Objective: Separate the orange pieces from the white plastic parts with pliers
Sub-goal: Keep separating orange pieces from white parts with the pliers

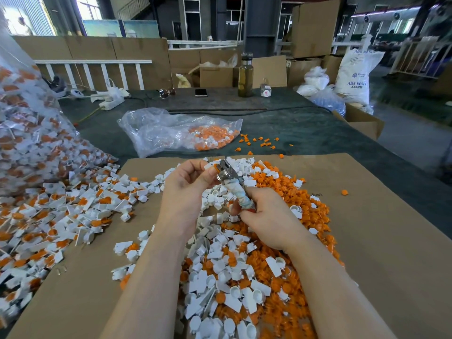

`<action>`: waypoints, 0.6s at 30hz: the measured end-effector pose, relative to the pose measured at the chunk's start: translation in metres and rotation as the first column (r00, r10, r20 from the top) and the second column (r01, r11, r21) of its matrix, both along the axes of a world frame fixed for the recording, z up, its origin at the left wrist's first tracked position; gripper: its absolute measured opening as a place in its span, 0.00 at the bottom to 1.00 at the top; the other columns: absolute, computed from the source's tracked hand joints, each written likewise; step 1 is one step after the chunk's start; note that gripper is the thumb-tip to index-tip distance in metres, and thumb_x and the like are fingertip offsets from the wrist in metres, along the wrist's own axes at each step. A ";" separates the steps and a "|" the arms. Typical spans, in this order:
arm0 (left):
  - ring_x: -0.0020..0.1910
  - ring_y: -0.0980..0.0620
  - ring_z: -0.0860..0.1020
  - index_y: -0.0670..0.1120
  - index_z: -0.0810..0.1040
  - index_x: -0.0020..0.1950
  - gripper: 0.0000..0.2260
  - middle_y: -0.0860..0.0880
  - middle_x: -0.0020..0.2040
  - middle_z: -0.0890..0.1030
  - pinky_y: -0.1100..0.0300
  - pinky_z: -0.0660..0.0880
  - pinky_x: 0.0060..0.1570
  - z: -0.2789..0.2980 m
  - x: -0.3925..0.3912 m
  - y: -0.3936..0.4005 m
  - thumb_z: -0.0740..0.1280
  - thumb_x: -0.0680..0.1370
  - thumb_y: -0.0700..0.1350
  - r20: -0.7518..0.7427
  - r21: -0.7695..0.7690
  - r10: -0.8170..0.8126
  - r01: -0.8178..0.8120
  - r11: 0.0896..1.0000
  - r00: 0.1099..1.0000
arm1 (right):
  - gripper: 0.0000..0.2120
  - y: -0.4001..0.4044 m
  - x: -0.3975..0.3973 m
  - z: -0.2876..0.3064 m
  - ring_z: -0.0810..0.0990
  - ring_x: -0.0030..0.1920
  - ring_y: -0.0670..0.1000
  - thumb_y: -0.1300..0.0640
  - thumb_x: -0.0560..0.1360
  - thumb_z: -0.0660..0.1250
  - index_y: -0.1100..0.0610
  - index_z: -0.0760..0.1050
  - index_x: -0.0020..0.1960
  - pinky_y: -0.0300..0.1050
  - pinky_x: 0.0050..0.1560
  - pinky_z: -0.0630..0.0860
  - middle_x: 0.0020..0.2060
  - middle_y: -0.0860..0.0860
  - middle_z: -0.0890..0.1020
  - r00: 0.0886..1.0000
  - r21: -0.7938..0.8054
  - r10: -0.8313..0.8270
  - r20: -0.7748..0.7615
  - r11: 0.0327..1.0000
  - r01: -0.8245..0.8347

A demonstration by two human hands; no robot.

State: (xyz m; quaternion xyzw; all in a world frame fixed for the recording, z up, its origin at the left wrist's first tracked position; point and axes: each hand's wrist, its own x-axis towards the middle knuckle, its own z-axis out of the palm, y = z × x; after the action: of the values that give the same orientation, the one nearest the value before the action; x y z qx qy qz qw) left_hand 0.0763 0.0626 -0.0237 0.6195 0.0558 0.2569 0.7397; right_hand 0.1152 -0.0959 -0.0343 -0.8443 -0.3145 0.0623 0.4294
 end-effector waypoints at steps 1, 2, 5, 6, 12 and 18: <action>0.36 0.57 0.79 0.44 0.78 0.42 0.05 0.51 0.36 0.81 0.67 0.76 0.41 0.000 0.000 0.000 0.69 0.76 0.36 -0.002 0.000 0.001 -0.001 1.000 1.000 | 0.12 0.000 0.000 0.000 0.74 0.30 0.40 0.63 0.74 0.63 0.45 0.75 0.41 0.38 0.30 0.68 0.37 0.45 0.80 1.000 -0.004 0.000 0.005 1.000 0.000; 0.36 0.57 0.79 0.44 0.78 0.42 0.05 0.51 0.36 0.81 0.67 0.76 0.41 0.000 0.000 0.000 0.69 0.76 0.36 -0.003 0.000 0.000 0.000 1.000 1.000 | 0.12 0.000 0.000 -0.001 0.74 0.30 0.39 0.62 0.75 0.63 0.45 0.75 0.41 0.37 0.29 0.67 0.37 0.45 0.79 1.000 -0.007 -0.001 0.011 1.000 0.001; 0.34 0.58 0.80 0.43 0.78 0.43 0.04 0.53 0.34 0.82 0.67 0.77 0.39 0.001 -0.002 0.002 0.69 0.77 0.36 -0.020 -0.027 -0.025 0.025 0.999 0.999 | 0.07 0.002 0.001 -0.004 0.75 0.32 0.43 0.60 0.75 0.64 0.49 0.77 0.46 0.44 0.30 0.71 0.38 0.47 0.80 0.999 -0.020 -0.017 0.038 1.000 0.018; 0.33 0.58 0.80 0.43 0.78 0.43 0.04 0.53 0.34 0.82 0.67 0.77 0.38 0.001 -0.002 0.002 0.69 0.77 0.36 -0.036 -0.062 -0.036 0.033 0.998 0.999 | 0.05 0.003 0.001 -0.004 0.75 0.33 0.45 0.59 0.75 0.64 0.50 0.77 0.47 0.47 0.33 0.74 0.39 0.47 0.81 0.998 -0.026 -0.029 0.051 0.999 0.031; 0.44 0.54 0.86 0.41 0.81 0.52 0.05 0.47 0.45 0.87 0.64 0.81 0.37 0.001 -0.007 0.030 0.69 0.78 0.41 -0.216 -0.528 0.070 -0.176 0.831 0.974 | 0.02 0.004 0.001 -0.009 0.76 0.36 0.45 0.55 0.74 0.65 0.49 0.73 0.44 0.43 0.32 0.70 0.36 0.44 0.79 0.980 -0.056 -0.117 0.162 0.990 0.127; 0.40 0.56 0.86 0.42 0.77 0.57 0.08 0.48 0.39 0.87 0.64 0.81 0.37 -0.003 -0.020 0.071 0.59 0.84 0.39 -0.110 -0.900 0.259 -0.206 0.384 0.960 | 0.10 0.002 0.003 -0.008 0.73 0.34 0.46 0.57 0.73 0.65 0.46 0.67 0.38 0.41 0.31 0.65 0.33 0.44 0.76 0.953 -0.066 -0.186 0.239 0.976 0.208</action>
State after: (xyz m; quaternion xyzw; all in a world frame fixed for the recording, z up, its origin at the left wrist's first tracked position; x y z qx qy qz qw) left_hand 0.0560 0.1331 -0.0263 0.1038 0.2530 0.3022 0.9132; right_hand 0.1179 -0.0942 -0.0420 -0.8915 -0.2735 -0.0656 0.3551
